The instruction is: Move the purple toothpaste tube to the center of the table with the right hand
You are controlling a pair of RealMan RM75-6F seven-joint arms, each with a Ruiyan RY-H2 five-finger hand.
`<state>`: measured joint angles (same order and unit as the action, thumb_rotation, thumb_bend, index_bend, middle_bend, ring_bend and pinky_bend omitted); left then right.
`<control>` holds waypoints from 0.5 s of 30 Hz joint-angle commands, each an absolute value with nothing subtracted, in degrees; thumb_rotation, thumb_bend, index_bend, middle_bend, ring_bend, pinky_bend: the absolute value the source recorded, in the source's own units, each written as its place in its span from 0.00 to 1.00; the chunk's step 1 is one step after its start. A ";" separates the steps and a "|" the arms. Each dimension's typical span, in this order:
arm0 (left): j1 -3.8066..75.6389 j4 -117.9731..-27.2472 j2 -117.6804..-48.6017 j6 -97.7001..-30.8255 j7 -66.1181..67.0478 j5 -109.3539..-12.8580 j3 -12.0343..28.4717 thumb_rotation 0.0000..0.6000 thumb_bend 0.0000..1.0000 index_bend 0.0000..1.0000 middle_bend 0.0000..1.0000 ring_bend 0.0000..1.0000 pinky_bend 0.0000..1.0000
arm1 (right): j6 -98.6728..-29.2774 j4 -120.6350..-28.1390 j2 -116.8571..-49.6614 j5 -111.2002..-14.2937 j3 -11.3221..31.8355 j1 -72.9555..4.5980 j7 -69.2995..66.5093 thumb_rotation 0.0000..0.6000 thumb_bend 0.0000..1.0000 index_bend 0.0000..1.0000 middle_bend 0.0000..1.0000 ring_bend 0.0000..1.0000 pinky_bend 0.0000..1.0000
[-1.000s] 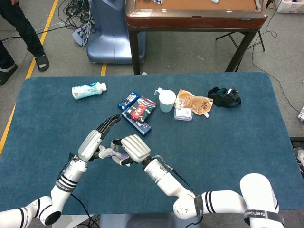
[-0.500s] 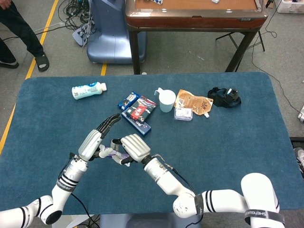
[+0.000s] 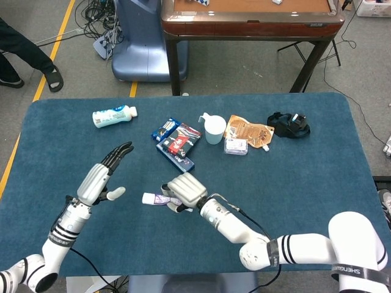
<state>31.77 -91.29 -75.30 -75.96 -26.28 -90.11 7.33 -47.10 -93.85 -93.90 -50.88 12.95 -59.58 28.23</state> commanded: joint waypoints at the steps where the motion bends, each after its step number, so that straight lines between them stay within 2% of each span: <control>1: 30.05 -92.11 -72.35 -76.12 -25.63 -89.80 6.00 0.00 0.00 0.00 0.00 0.00 0.06 | -46.02 -95.77 -89.95 -43.38 8.23 -62.74 36.84 1.00 0.83 0.80 0.65 0.59 0.46; 3: 29.15 -92.01 -71.14 -76.31 -25.52 -89.52 5.40 0.00 0.00 0.00 0.00 0.00 0.06 | -46.84 -96.01 -89.73 -40.91 6.87 -63.39 38.90 1.00 0.74 0.71 0.61 0.55 0.44; 11: 26.35 -91.27 -68.50 -76.32 -25.38 -88.47 3.49 0.00 0.00 0.00 0.00 0.00 0.06 | -49.02 -95.99 -89.77 -36.74 3.70 -64.68 42.45 1.00 0.47 0.47 0.44 0.38 0.38; 15: 25.18 -90.89 -67.71 -76.63 -25.39 -87.98 3.14 0.00 0.00 0.00 0.00 0.00 0.06 | -50.80 -97.16 -89.19 -36.31 3.38 -64.71 42.82 1.00 0.31 0.19 0.27 0.25 0.33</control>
<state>25.37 -91.02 -67.88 -76.54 -25.38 -88.14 3.20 -50.11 -96.62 -89.52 -36.16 3.46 -64.73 42.76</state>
